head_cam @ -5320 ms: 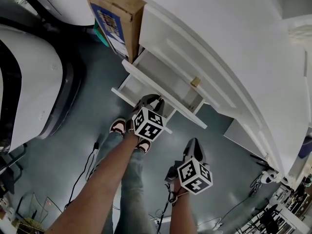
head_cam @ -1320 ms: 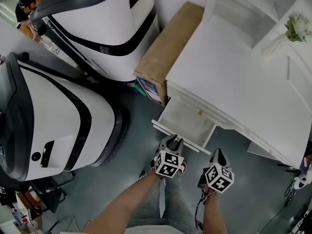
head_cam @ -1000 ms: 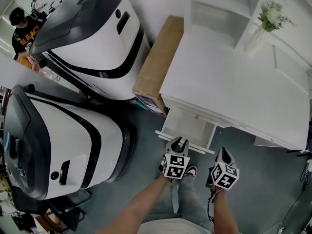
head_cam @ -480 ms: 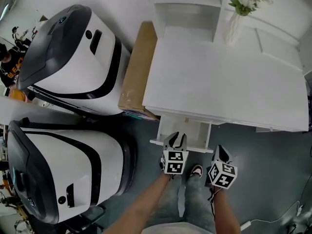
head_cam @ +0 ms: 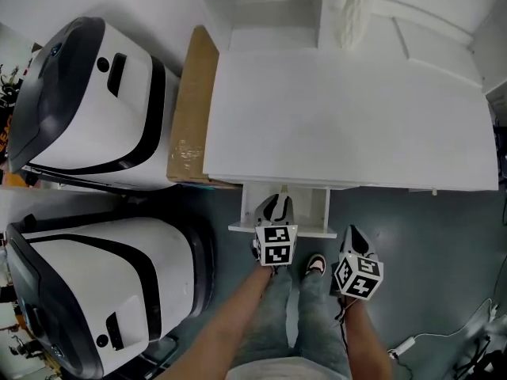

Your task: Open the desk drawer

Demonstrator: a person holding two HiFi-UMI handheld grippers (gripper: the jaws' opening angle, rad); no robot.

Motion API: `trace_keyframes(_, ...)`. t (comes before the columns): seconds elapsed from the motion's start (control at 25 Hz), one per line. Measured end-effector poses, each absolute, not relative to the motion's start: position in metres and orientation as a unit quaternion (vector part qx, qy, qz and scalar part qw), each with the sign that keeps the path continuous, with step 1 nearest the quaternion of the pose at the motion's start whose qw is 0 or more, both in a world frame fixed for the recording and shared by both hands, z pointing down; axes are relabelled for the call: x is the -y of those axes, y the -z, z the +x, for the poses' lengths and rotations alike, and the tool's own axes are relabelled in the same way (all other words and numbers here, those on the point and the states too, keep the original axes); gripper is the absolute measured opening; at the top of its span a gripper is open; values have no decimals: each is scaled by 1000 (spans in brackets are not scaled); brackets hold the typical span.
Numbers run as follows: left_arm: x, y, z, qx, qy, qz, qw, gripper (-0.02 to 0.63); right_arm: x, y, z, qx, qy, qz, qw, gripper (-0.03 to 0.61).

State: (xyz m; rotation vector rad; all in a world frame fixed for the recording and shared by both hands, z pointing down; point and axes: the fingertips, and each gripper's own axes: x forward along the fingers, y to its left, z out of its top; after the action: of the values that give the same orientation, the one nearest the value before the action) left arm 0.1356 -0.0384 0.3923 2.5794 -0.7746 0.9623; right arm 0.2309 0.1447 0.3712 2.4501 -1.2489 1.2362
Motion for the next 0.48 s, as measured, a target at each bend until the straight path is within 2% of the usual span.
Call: trace_keyframes(0.48, 50, -408, 152, 290, -339, 883, 147, 110, -148, -377, 244, 406, -419, 809, 70, 6)
